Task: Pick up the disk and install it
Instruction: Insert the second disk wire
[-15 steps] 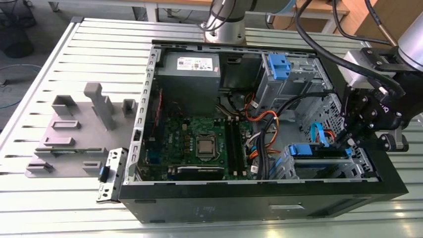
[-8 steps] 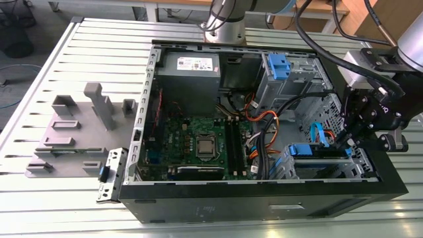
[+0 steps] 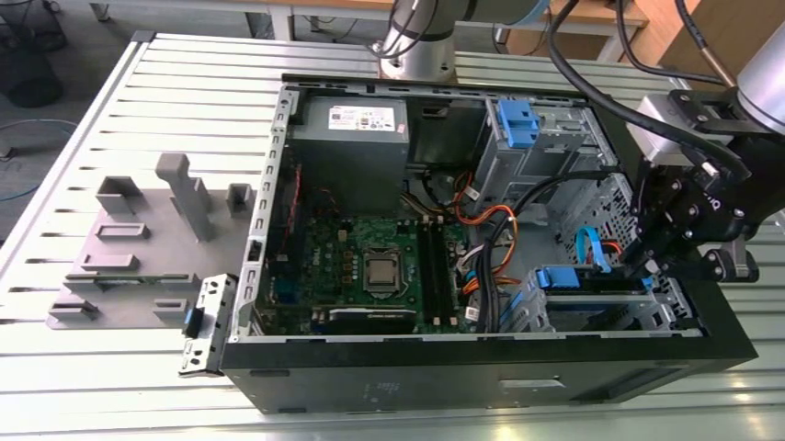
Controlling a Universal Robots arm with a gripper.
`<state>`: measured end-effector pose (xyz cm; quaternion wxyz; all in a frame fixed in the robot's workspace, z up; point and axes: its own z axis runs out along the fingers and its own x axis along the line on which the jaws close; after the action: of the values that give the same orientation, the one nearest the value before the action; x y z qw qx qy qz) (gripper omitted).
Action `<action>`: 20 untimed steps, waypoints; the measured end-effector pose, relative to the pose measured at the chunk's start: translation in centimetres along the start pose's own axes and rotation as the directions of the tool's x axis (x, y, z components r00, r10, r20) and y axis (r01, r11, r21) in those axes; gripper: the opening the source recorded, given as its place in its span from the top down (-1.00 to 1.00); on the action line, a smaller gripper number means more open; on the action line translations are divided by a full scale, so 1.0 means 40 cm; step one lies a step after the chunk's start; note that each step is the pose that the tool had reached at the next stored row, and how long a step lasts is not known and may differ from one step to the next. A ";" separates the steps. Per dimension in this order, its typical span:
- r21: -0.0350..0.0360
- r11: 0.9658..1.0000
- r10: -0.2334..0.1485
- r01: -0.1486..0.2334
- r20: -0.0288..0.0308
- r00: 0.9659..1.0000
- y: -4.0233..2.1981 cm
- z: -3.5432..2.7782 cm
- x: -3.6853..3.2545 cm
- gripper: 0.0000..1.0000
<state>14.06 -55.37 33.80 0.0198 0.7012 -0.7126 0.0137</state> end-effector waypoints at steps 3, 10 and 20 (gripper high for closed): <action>0.000 1.000 0.000 0.000 -0.001 1.000 0.000 0.003 0.000 0.53; 0.000 1.000 0.000 0.000 0.000 1.000 0.000 0.009 -0.001 0.53; 0.000 1.000 0.000 0.000 0.000 1.000 0.000 0.009 -0.001 0.67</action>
<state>14.06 -55.34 33.43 0.0198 0.7012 -0.7126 0.0137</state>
